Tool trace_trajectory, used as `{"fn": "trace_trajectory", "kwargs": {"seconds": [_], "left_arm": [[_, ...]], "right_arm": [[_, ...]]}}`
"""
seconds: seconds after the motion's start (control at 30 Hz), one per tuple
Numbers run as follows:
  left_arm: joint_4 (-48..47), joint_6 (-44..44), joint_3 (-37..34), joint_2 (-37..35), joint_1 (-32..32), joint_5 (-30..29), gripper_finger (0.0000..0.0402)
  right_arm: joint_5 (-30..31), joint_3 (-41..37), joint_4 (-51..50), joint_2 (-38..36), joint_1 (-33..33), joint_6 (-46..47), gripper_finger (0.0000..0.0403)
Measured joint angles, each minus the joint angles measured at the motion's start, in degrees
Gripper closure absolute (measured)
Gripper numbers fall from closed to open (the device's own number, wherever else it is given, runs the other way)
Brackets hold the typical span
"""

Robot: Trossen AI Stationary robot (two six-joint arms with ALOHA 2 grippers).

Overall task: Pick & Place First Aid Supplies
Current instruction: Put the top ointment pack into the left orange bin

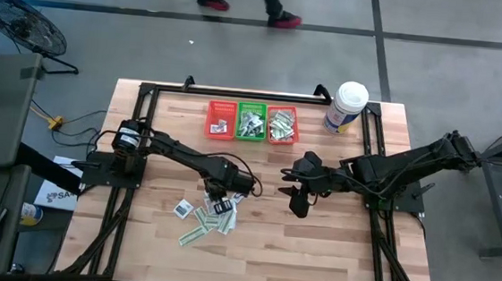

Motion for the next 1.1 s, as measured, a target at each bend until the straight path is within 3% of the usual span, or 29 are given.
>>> {"fn": "trace_trajectory", "kwargs": {"seconds": [0.2,0.83,1.1], "left_arm": [[-2.8,0.62,0.91,0.18,0.07,-0.29,0.0397],[-11.44,7.33,9.1,0.12,0.42,-2.27,0.0401],[-11.04,9.74,9.83,-5.35,5.05,-2.33,0.0401]], "right_arm": [[0.0,0.0,0.0,0.0,0.0,0.0,0.0235],[0.0,0.0,-0.02,0.0,-0.02,0.0,0.0235],[-1.34,0.0,-0.02,0.0,-0.02,0.02,0.0235]]}}
